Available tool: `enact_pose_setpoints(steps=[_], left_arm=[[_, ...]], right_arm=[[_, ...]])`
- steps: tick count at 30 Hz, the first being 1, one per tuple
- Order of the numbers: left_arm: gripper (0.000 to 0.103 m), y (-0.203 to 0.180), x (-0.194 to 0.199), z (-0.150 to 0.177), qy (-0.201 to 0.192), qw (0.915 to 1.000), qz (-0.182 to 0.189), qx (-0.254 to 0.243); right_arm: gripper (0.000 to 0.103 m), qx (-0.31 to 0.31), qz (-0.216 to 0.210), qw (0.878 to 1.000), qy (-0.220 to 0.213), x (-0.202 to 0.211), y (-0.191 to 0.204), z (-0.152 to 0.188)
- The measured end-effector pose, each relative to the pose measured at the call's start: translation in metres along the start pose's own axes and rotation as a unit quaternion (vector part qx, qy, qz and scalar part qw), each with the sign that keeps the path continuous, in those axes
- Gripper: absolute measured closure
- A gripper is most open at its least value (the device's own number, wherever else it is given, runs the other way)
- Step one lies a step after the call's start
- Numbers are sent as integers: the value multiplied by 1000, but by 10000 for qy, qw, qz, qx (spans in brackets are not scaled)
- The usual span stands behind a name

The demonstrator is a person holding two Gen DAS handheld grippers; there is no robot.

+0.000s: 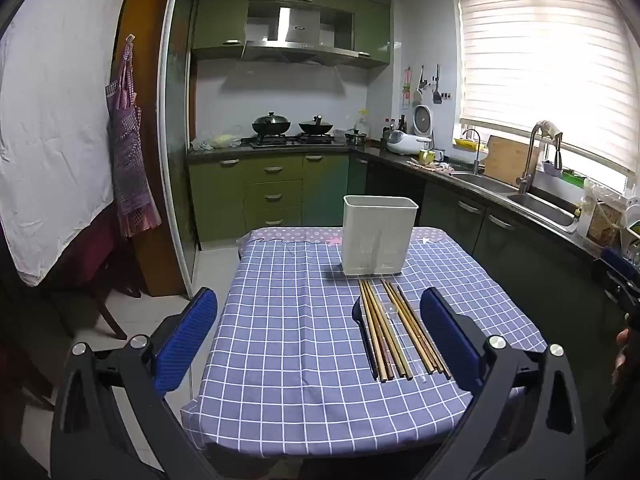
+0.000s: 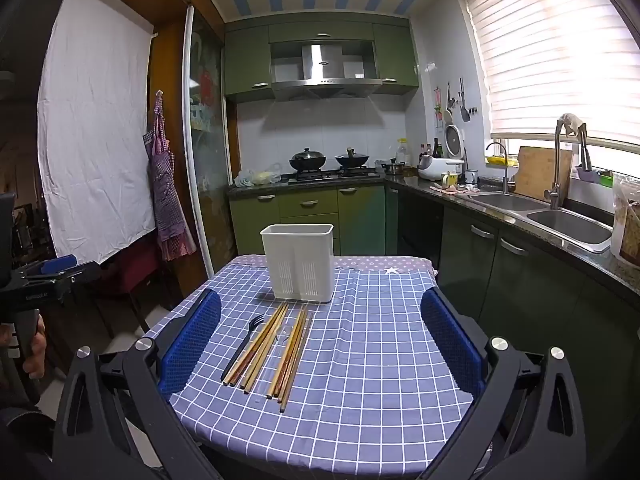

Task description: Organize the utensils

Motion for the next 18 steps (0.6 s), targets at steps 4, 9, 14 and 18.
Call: enact_pose_setpoints(steps=[4,9,14,18], left_arm=[[6,0,0,0,5,10000,7,16],[6,2,1,0,7,10000,15,25],[6,-5,7,-3,-1,10000,31,-55],[6,-8,2,4,37,9999,75,-101]], right_arm=[[4,8,14,10000,11,-1,0,0],[4,15,5,10000,0,2,-3,-1],[4,23,7,10000,3,2,-3,-1],[4,33,-6,10000,26,2,1,2]])
Point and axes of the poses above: each gripper's, at about its wrist camera, not at the fingertips, and x roughly against the way its jaws point, y to its left, z to its underside, the point moved 8 cm from there along -x, roughly the way its jaws point, and after that the axes turned 10 degrees about -z, right-handed, at the moved point
